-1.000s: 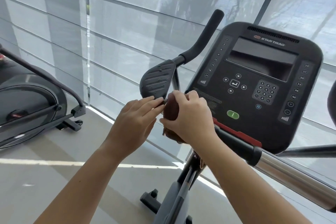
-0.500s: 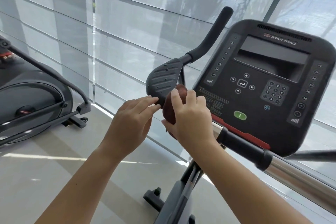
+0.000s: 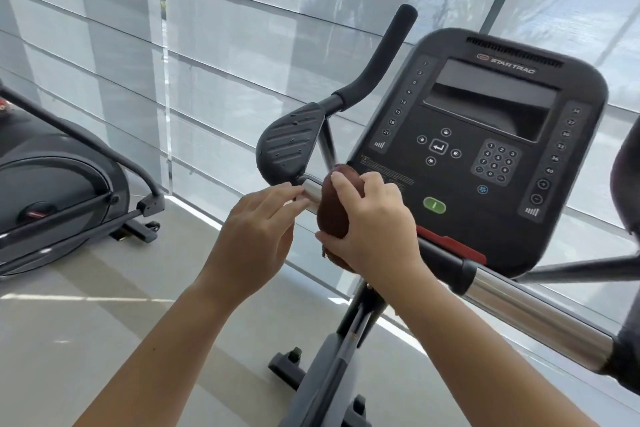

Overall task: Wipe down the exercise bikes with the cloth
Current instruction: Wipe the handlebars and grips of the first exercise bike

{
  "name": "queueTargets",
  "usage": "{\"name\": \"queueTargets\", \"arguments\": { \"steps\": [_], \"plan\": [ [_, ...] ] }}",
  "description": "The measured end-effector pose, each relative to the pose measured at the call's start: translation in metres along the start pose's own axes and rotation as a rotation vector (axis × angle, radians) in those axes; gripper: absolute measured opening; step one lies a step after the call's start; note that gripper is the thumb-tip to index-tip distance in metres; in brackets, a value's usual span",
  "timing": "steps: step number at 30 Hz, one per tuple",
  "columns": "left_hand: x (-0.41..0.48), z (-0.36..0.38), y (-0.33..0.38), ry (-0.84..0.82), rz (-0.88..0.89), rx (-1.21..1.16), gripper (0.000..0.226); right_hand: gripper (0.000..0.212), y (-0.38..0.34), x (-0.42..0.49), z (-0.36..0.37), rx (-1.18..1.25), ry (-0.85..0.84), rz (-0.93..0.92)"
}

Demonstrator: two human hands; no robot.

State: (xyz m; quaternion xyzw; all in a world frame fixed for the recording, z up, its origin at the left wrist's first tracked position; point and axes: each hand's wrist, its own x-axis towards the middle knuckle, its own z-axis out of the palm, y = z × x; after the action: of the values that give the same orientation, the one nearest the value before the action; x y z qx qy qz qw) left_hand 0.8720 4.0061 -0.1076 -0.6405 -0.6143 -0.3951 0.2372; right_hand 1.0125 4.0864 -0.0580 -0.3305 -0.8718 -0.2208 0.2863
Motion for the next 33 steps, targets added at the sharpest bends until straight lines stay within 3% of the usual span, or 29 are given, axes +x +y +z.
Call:
{"name": "queueTargets", "arguments": {
  "steps": [2,4,6,9,11,13,17,19,22,24,26,29,30,32,33],
  "plan": [
    [-0.001,0.0,0.003,-0.004,0.002,-0.007,0.029,0.062,0.018,0.013,-0.015,0.285,-0.306,0.152],
    [0.0,0.001,0.006,0.003,0.008,-0.021,0.026,0.054,0.034,0.016,-0.024,0.455,-0.43,0.256],
    [0.002,0.004,0.012,0.012,0.024,-0.04,0.027,0.056,0.034,0.004,-0.024,0.387,-0.325,0.257],
    [0.005,0.012,0.024,0.019,0.047,-0.067,0.027,0.063,0.021,-0.033,-0.008,-0.072,0.055,0.117],
    [0.005,0.016,0.032,0.009,0.056,-0.084,0.028,0.063,0.019,-0.049,-0.006,-0.244,0.183,0.053],
    [0.004,0.018,0.038,0.002,0.059,-0.09,0.028,0.067,0.03,-0.046,-0.016,-0.153,0.109,0.047],
    [0.005,0.019,0.048,0.007,0.035,-0.102,0.029,0.056,0.068,-0.022,-0.053,0.388,-0.525,0.296],
    [0.007,0.022,0.053,0.008,0.04,-0.11,0.029,0.054,0.073,-0.026,-0.055,0.34,-0.503,0.271],
    [0.01,0.027,0.062,0.005,0.051,-0.127,0.028,0.063,0.058,-0.055,-0.039,-0.102,-0.121,0.132],
    [0.011,0.029,0.069,0.003,0.059,-0.137,0.027,0.066,0.051,-0.071,-0.034,-0.257,0.042,0.077],
    [0.011,0.031,0.074,0.0,0.069,-0.137,0.027,0.065,0.057,-0.065,-0.043,-0.169,-0.034,0.086],
    [0.011,0.031,0.079,-0.002,0.089,-0.142,0.029,0.056,0.081,-0.045,-0.064,0.242,-0.441,0.248],
    [0.011,0.031,0.08,-0.002,0.091,-0.144,0.029,0.055,0.089,-0.044,-0.068,0.336,-0.496,0.284],
    [0.011,0.032,0.081,-0.003,0.096,-0.142,0.029,0.056,0.092,-0.051,-0.071,0.379,-0.459,0.319],
    [0.011,0.033,0.081,-0.004,0.101,-0.14,0.029,0.058,0.09,-0.059,-0.07,0.301,-0.355,0.297]
  ]
}}
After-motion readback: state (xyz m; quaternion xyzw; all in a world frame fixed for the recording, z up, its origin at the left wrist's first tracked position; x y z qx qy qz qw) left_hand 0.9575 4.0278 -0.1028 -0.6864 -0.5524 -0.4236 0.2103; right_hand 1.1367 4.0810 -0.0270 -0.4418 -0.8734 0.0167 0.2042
